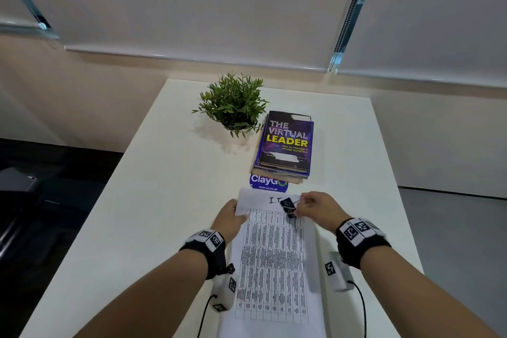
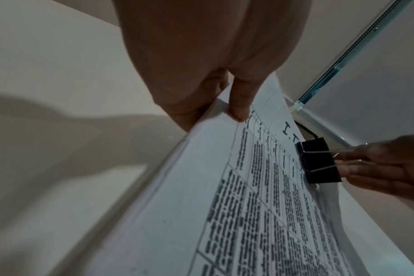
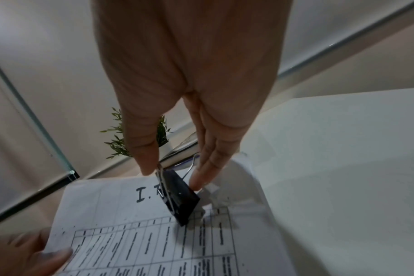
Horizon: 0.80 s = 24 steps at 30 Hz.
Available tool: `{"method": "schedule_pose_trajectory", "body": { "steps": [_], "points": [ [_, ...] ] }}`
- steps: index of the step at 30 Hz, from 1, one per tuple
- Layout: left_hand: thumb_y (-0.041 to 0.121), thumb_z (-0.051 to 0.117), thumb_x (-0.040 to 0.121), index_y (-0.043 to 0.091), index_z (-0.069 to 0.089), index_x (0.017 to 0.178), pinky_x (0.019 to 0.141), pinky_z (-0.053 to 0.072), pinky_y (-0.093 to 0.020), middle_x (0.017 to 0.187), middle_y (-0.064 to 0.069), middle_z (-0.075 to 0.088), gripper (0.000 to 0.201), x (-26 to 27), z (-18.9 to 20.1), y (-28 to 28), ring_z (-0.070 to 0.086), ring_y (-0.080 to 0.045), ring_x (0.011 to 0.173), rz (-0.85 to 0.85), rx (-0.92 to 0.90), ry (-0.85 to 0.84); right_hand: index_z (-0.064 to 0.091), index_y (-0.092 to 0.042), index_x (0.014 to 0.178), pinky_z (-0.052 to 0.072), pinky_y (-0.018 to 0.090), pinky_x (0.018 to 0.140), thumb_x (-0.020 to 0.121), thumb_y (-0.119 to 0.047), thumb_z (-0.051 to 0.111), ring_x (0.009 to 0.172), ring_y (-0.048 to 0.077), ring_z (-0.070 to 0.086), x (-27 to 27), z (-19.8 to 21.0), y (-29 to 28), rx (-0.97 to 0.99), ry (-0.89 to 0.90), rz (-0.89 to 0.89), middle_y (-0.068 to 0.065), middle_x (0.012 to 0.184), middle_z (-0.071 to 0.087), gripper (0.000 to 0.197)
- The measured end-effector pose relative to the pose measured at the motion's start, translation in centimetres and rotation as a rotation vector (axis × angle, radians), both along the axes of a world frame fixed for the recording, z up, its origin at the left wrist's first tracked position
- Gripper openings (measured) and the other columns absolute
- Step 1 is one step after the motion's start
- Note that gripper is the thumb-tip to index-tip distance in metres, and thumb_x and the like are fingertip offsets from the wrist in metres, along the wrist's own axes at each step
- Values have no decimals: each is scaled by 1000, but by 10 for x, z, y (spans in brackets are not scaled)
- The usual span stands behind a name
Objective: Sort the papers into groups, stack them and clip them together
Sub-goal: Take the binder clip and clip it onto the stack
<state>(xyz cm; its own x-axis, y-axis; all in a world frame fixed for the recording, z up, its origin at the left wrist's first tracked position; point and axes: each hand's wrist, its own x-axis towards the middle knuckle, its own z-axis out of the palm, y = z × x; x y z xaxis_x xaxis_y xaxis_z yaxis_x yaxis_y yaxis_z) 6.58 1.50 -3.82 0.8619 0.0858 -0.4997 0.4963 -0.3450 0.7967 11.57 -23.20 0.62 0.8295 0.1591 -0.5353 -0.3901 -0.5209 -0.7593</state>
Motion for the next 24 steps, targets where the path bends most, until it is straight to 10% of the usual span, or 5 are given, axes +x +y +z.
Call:
{"method": "schedule_pose_trajectory", "body": {
  "steps": [5,11,24],
  "points": [
    [12,55,93,5,54,113,82,45,-36,115,-20,61,22,-5,-1,3,58,-28,96,-10,4,-16,61,6,101,49,42,86,83,-21,73,90,38,62,0,13,0,-297,-166,271,22,96,65,34],
    [11,55,94,5,54,112,83,45,-37,114,-21,61,20,-7,0,3,60,-32,98,-5,-19,-43,49,-8,131,43,32,100,94,-20,60,111,23,54,5,41,5,-444,-373,480,7,126,46,40],
    [12,55,93,8,54,111,94,48,-54,114,-20,63,19,-11,3,0,60,-41,109,0,-74,-66,55,-3,122,47,34,93,91,-20,64,108,25,55,30,85,42,-724,-572,818,9,119,51,36]
  ]
}}
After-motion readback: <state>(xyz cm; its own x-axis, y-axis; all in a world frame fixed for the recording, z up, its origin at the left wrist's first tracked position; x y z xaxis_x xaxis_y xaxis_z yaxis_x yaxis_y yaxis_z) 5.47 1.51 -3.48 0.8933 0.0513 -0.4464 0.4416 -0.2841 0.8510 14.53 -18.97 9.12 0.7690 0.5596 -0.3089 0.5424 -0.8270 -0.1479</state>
